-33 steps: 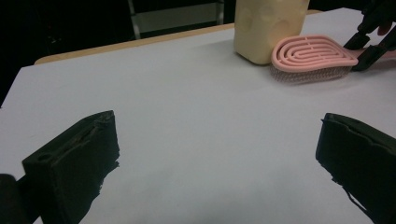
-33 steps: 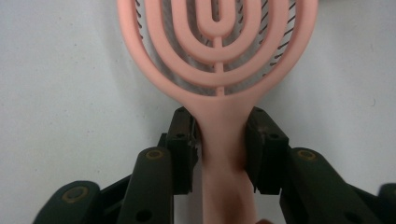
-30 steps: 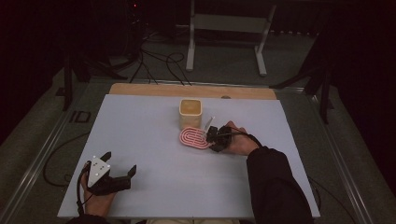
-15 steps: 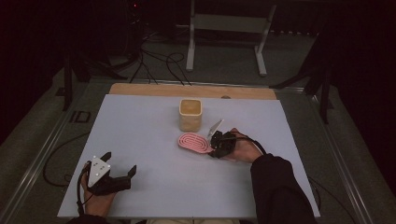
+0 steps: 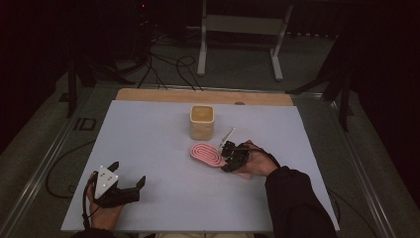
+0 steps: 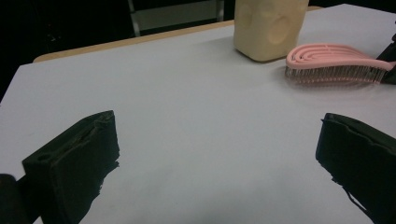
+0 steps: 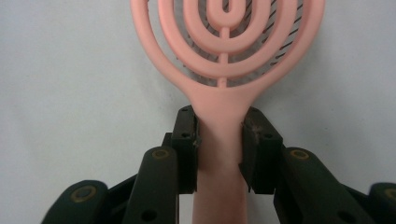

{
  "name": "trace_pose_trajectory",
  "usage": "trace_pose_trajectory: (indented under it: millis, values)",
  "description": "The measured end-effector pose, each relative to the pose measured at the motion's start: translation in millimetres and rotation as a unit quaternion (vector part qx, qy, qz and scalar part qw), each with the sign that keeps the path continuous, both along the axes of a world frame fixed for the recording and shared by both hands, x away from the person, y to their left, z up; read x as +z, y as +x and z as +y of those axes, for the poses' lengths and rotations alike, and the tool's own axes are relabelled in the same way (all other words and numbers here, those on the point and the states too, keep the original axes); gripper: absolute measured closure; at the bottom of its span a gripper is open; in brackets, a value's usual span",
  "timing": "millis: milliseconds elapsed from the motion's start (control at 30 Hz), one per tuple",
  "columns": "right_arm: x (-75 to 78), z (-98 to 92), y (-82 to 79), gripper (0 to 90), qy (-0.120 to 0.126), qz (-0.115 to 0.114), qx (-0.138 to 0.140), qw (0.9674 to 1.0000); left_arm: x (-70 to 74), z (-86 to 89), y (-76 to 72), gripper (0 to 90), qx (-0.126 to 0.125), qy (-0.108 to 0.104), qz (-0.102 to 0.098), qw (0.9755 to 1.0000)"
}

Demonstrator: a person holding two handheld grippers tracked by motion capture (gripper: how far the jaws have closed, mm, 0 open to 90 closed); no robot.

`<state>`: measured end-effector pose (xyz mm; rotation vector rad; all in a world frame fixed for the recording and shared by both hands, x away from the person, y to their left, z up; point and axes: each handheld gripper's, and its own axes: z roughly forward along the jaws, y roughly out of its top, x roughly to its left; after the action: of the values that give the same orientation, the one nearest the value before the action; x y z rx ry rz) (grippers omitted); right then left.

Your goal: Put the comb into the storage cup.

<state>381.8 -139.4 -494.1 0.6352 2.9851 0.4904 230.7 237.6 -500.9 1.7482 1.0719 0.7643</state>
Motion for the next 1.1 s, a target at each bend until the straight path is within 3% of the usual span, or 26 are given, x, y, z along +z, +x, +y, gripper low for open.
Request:
trace_pose_trajectory:
  millis: [100, 133, 200, 367, 500, 600, 700, 900, 1033, 1100]
  values:
    - [-0.3, -0.6, -1.6, 69.9, 0.005, -0.005, 0.001, 1.0, 0.1, 0.6, 0.0, 0.2, 0.001, 0.0, 0.001, 1.0]
    - [-0.1, -2.1, -6.1, 70.1, 0.021, 0.005, -0.002, 0.9998, -0.1, 1.0, 0.4, 0.2, 0.002, 0.0, 0.002, 1.0]
    - [-0.4, -3.1, -8.8, 70.1, 0.026, 0.006, 0.003, 0.9996, -0.2, 0.9, 0.6, 0.2, 0.002, -0.001, 0.002, 1.0]
    - [0.7, -7.1, -26.7, 70.2, 0.054, -0.027, -0.01, 0.9981, -0.6, -0.3, 0.6, 0.2, 0.0, 0.002, 0.003, 1.0]
    - [5.5, -15.2, -34.3, 70.2, 0.097, -0.051, -0.039, 0.9933, -1.3, -1.0, 0.9, 0.2, -0.001, 0.004, 0.006, 1.0]
    - [12.0, -20.8, -39.5, 70.1, 0.13, -0.075, -0.07, 0.9861, -1.5, -1.5, 1.1, 0.2, -0.002, 0.005, 0.007, 1.0]
    - [17.8, -25.7, -47.0, 70.1, 0.169, -0.1, -0.094, 0.976, -1.6, -1.6, 1.1, 0.2, -0.002, 0.005, 0.007, 1.0]
    - [21.0, -33.5, -63.9, 70.0, 0.207, -0.147, -0.121, 0.9596, -1.7, -1.6, 1.1, 0.2, -0.002, 0.005, 0.007, 1.0]
    - [24.5, -41.1, -72.9, 70.1, 0.244, -0.164, -0.139, 0.9457, -2.1, -3.0, 1.2, 0.2, -0.005, 0.008, 0.009, 0.9999]
    - [26.8, -42.4, -74.3, 70.0, 0.246, -0.17, -0.139, 0.9439, -2.2, -3.9, 1.6, 0.2, -0.006, 0.012, 0.01, 0.9999]
